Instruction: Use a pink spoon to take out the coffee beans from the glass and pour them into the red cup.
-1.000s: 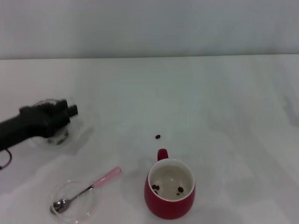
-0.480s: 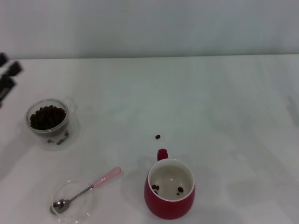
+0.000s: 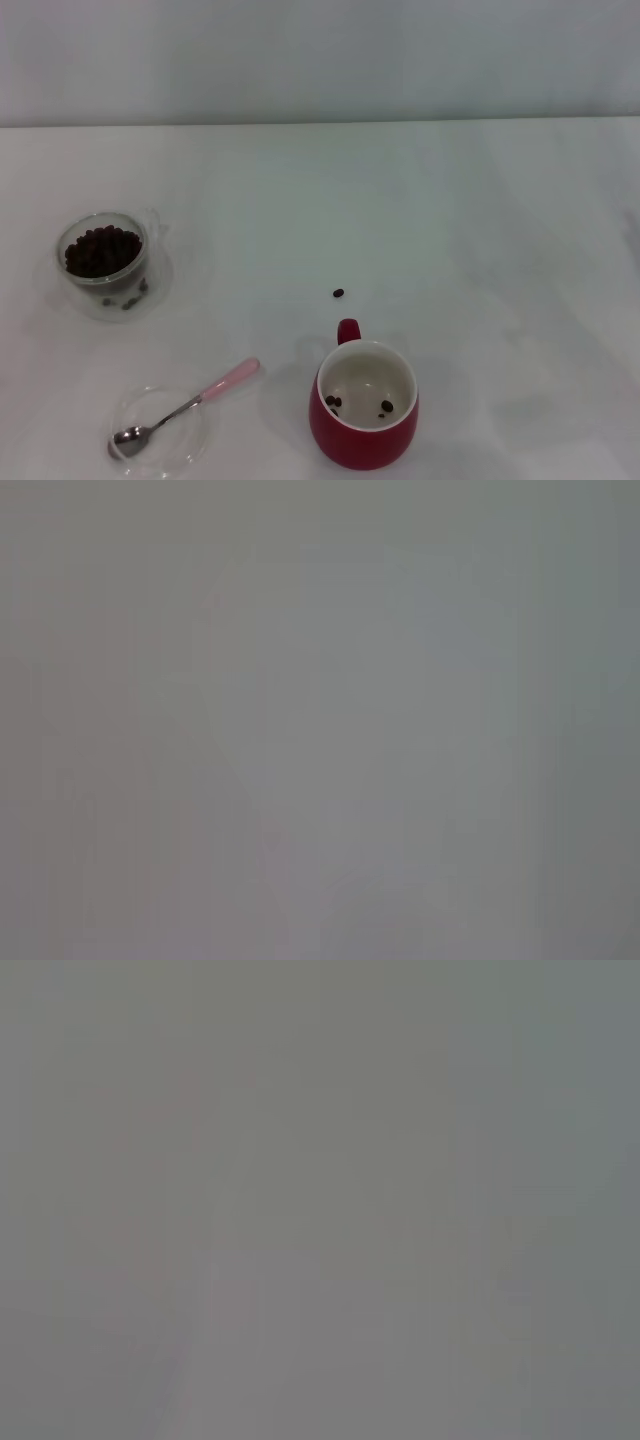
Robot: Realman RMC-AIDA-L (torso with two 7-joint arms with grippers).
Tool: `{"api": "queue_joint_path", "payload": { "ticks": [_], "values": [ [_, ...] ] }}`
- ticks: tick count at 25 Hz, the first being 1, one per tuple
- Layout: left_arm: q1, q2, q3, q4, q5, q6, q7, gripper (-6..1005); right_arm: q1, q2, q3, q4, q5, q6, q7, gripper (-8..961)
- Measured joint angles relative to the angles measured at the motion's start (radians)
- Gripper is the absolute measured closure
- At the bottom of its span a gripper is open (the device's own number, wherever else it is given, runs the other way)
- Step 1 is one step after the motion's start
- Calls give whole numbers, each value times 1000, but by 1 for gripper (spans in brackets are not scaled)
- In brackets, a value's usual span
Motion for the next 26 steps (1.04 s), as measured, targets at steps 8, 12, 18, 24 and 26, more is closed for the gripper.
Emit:
{"api": "queue_joint_path", "payload": {
  "ticks": [8,12,18,24,26],
  "values": [
    [-10,-2,-43,-184,-122,0,227,619,-5,1,0,9,0,-9,-52,335],
    [-14,-6,-44,-234,-170,2,291,624,-20,1,0,7,0,-22,-53,336],
    [-21,-8,-44,-302,-243,6,360,620,-32,0,0,4,0,-25,-53,336],
    [-15,-8,-40,-325,-268,39,390,620,-38,0,0,2,0,-18,-53,337],
    [-10,-9,-40,-328,-268,57,397,620,-36,0,0,1,0,-13,-54,337]
  ]
}}
